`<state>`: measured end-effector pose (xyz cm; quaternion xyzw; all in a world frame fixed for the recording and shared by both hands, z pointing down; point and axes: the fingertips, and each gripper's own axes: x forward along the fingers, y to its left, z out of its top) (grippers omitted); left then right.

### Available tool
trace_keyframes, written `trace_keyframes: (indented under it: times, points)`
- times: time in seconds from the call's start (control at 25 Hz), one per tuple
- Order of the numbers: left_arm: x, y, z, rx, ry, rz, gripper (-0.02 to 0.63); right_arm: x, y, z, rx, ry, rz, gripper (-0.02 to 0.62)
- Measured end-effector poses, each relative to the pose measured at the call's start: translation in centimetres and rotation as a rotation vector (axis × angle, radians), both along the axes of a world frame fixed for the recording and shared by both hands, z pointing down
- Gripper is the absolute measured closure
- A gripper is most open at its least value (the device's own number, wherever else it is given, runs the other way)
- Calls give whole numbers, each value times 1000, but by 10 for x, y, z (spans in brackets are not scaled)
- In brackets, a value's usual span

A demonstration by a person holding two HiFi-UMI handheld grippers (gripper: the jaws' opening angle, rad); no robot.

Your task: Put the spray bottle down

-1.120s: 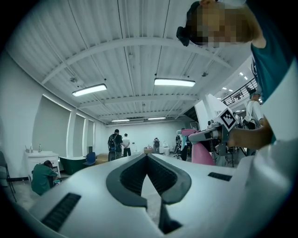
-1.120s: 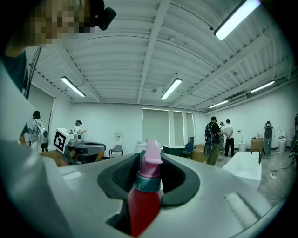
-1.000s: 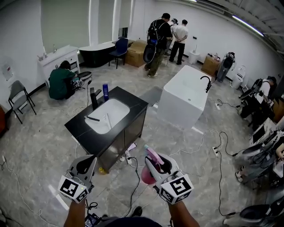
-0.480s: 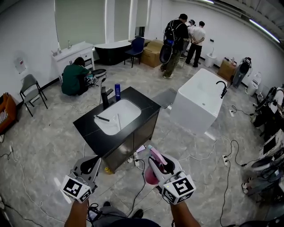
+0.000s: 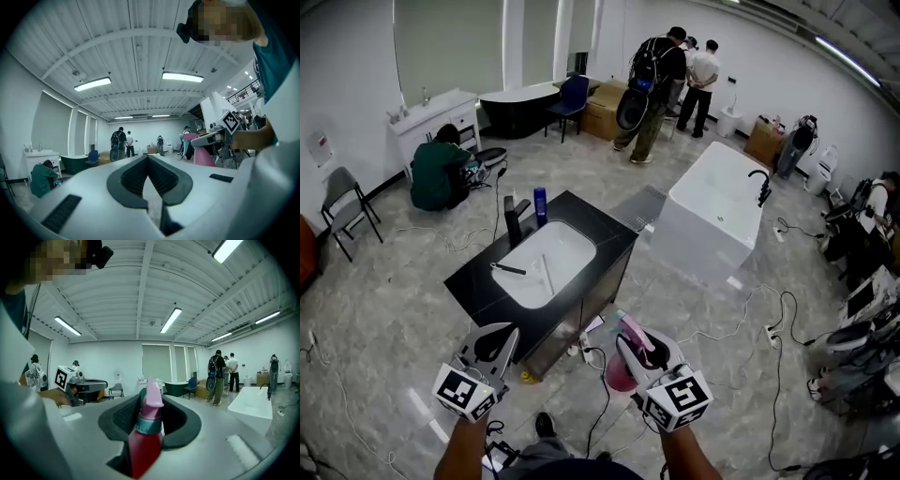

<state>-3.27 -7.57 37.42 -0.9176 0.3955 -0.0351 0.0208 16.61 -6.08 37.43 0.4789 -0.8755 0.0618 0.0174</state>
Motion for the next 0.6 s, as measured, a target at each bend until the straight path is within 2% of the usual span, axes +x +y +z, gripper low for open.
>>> trace_keyframes:
  times: [0.24,0.6]
  points:
    - [-23,-66,-2,-2,-1,70,601,-27,-56,3,0,11,63,463]
    - [-47,-123,17,-30,14,142,601,-69,-123,12,26,38,85,463]
